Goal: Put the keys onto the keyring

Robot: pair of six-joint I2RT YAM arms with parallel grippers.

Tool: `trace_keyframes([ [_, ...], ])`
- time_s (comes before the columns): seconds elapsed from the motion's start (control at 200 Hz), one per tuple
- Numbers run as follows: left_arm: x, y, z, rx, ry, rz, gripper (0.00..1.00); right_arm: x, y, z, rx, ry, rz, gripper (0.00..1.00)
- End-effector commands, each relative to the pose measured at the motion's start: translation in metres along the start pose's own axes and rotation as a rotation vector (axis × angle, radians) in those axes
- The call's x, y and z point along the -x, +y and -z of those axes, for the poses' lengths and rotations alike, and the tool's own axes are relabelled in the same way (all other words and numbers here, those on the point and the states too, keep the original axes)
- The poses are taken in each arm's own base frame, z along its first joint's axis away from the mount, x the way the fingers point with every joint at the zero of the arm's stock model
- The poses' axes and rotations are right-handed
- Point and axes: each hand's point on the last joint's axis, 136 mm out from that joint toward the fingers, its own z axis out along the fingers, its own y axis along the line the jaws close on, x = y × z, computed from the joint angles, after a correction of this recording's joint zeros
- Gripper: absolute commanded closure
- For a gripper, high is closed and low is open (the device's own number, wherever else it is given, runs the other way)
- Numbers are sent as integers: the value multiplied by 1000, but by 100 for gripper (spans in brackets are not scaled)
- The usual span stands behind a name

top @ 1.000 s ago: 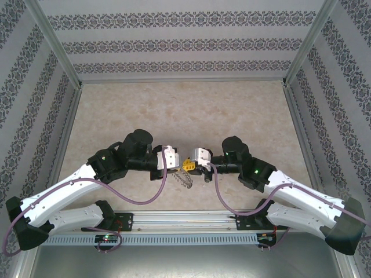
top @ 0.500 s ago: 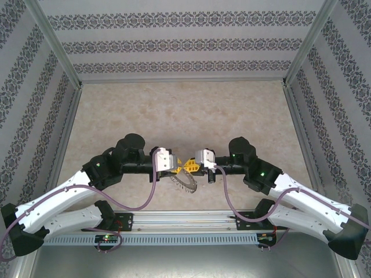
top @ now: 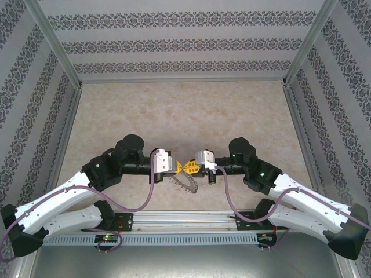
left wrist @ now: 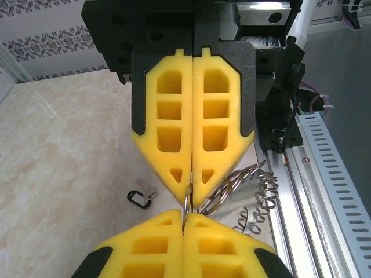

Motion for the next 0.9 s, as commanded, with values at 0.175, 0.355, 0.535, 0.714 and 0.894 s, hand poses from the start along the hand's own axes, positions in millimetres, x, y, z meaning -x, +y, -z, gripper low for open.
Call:
trace_keyframes([
  [0.175,3,8,0,54,-27,-2,100,-2,-11,17,-150,-13,-32,59],
  [0.355,-1,8,-4,51,-15,1,100,-8,-21,41,-276,-18,-91,59],
  [0.535,-7,9,-5,64,-4,20,100,-42,-62,69,-525,96,-299,57],
  [0.714,-14,11,-3,99,-8,75,100,-116,-92,95,-701,301,-718,54],
  [0.894,-21,14,1,152,-19,137,100,-176,-93,101,-739,469,-967,53],
])
